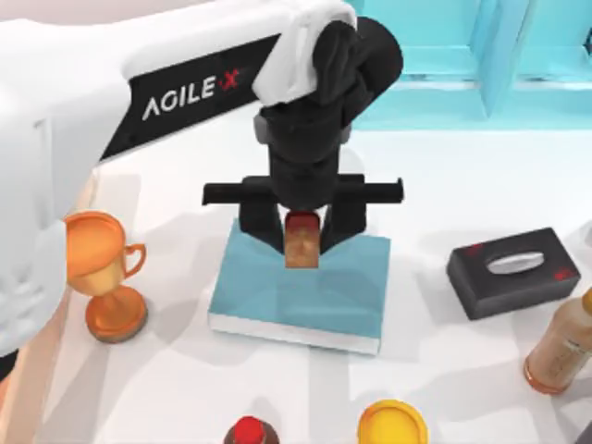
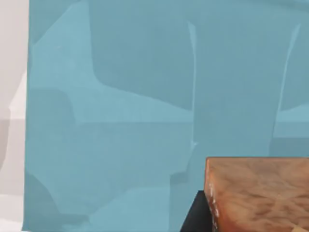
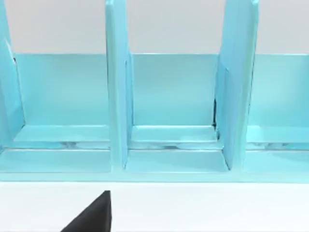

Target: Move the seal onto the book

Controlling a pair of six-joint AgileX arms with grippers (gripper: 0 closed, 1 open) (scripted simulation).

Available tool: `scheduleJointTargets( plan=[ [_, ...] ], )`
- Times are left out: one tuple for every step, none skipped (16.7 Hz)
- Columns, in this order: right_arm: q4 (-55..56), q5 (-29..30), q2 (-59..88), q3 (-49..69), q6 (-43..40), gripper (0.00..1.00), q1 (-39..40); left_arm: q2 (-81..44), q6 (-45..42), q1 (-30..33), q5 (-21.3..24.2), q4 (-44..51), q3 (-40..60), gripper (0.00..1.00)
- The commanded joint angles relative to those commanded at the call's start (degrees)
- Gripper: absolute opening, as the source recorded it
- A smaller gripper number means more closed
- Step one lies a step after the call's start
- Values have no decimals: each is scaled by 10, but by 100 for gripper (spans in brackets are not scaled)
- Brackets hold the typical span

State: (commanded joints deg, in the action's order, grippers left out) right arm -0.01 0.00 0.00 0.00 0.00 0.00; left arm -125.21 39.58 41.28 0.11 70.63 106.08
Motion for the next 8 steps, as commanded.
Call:
scheduleJointTargets(
  plan=[
    [0, 0, 0, 0, 0, 100, 0, 0, 0, 0, 0, 0, 0, 0],
    [0, 0, 0, 0, 0, 100, 0, 0, 0, 0, 0, 0, 0, 0],
    [0, 0, 0, 0, 0, 100, 0, 1, -1, -2, 0, 1, -2, 0],
    [0, 0, 0, 0, 0, 100, 0, 1, -1, -2, 0, 2, -1, 0],
    [0, 0, 0, 0, 0, 100, 0, 1, -1, -1, 0, 5, 3, 0],
    [0, 0, 0, 0, 0, 100, 0, 1, 0, 0, 0, 8, 7, 0],
    [0, 0, 0, 0, 0, 100, 0, 1, 0, 0, 0, 11, 9, 0],
    [0, 0, 0, 0, 0, 100, 0, 1, 0, 0, 0, 11, 10, 0]
  ],
)
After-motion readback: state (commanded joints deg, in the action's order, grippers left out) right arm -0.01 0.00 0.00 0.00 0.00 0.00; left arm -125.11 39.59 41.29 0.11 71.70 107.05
